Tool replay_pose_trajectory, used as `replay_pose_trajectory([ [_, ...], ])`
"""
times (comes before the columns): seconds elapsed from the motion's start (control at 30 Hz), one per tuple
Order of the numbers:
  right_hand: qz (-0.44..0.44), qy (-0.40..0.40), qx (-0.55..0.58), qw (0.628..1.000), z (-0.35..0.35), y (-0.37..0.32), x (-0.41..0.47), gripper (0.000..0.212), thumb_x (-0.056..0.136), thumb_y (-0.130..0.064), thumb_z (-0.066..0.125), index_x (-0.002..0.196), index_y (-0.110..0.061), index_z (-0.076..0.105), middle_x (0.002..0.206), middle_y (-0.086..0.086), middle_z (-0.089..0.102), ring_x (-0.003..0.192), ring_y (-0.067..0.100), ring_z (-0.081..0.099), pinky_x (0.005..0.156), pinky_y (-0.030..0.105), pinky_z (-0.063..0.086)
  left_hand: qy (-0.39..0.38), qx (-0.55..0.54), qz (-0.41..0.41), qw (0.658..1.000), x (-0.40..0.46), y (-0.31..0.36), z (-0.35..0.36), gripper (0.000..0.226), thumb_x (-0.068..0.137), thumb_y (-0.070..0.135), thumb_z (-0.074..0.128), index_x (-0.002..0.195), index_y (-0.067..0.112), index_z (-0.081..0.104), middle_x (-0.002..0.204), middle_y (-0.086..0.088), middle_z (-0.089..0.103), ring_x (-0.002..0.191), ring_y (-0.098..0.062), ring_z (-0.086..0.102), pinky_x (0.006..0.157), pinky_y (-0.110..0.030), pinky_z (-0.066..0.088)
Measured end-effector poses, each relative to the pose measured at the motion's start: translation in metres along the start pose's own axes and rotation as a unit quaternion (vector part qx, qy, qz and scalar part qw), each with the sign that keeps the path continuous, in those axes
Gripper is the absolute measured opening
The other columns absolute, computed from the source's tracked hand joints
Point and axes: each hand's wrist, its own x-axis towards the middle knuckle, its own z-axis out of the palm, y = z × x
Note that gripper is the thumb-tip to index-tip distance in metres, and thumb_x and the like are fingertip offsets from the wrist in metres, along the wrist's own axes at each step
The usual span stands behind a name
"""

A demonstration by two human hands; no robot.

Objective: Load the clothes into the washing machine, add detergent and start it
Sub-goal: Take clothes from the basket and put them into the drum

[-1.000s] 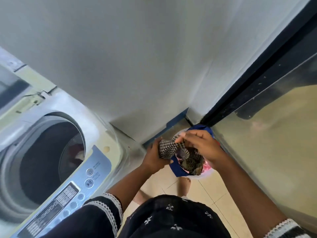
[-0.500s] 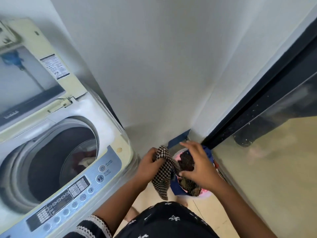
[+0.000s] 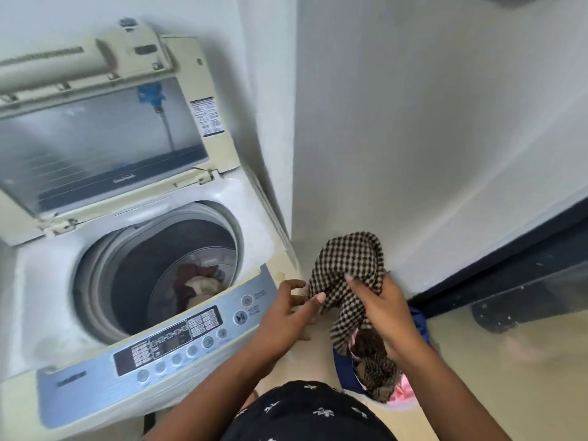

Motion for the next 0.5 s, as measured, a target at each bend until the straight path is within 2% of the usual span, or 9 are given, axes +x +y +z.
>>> replay_pose_trajectory([
  [0.1, 0.079, -0.107, 0.14, 0.981, 0.035, -0.02, -0.003, 0.049, 0.084, -0.047, 0.07, 0.122, -0.017, 0.065, 0.113, 0.006, 0.074, 0.109, 0.025, 0.069, 0.097, 0.048, 0.053, -0.048, -0.13, -0.003, 0.99, -0.01, 0.009, -0.026, 0.039, 0.089, 0.044, 0.062, 0.125, 0.034, 0.049, 0.12, 0.003, 0.066, 0.105, -0.007, 0.067, 0.085, -0.035, 0.059],
  [0.17, 0.114, -0.167, 0.165, 0.965, 0.059, -0.028, -0.004, 0.056, 0.086, -0.057, 0.061, 0.125, -0.016, 0.064, 0.117, 0.009, 0.072, 0.112, 0.026, 0.068, 0.099, 0.048, 0.05, -0.045, -0.194, 0.006, 0.98, -0.01, 0.014, -0.044, 0.041, 0.09, 0.038, 0.062, 0.127, 0.025, 0.05, 0.12, 0.005, 0.068, 0.108, -0.01, 0.067, 0.082, -0.031, 0.057],
  [0.23, 0.122, -0.215, 0.153, 0.957, 0.089, -0.035, -0.004, 0.057, 0.089, -0.057, 0.056, 0.125, -0.015, 0.064, 0.118, 0.01, 0.072, 0.113, 0.027, 0.067, 0.1, 0.047, 0.05, -0.008, -0.237, 0.007, 0.971, -0.007, 0.012, -0.068, 0.038, 0.091, 0.028, 0.064, 0.126, 0.022, 0.052, 0.118, 0.003, 0.07, 0.105, -0.016, 0.069, 0.08, -0.031, 0.057],
  [0.37, 0.122, -0.239, 0.122, 0.956, 0.144, -0.037, 0.005, 0.045, 0.091, -0.04, 0.06, 0.126, -0.012, 0.06, 0.113, 0.01, 0.073, 0.104, 0.025, 0.07, 0.092, 0.044, 0.054, 0.067, -0.282, 0.011, 0.957, 0.003, -0.003, -0.12, 0.042, 0.089, 0.01, 0.066, 0.128, 0.017, 0.052, 0.114, -0.008, 0.071, 0.101, -0.025, 0.07, 0.08, -0.04, 0.058],
  [0.43, 0.144, -0.247, 0.139, 0.948, 0.169, -0.033, 0.013, 0.037, 0.094, -0.026, 0.06, 0.129, -0.019, 0.052, 0.114, 0.012, 0.071, 0.098, 0.025, 0.069, 0.081, 0.044, 0.057, 0.104, -0.28, 0.016, 0.954, 0.006, -0.013, -0.146, 0.045, 0.087, 0.003, 0.066, 0.126, 0.014, 0.048, 0.114, -0.012, 0.068, 0.095, -0.022, 0.07, 0.07, -0.031, 0.058],
  [0.5, 0.158, -0.279, 0.135, 0.937, 0.193, -0.031, 0.02, 0.03, 0.1, -0.013, 0.051, 0.126, -0.026, 0.052, 0.116, 0.013, 0.07, 0.093, 0.024, 0.068, 0.071, 0.04, 0.057, 0.134, -0.262, 0.007, 0.956, 0.008, -0.022, -0.168, 0.044, 0.086, -0.002, 0.065, 0.123, 0.013, 0.045, 0.112, -0.012, 0.066, 0.089, -0.015, 0.069, 0.064, -0.023, 0.055],
])
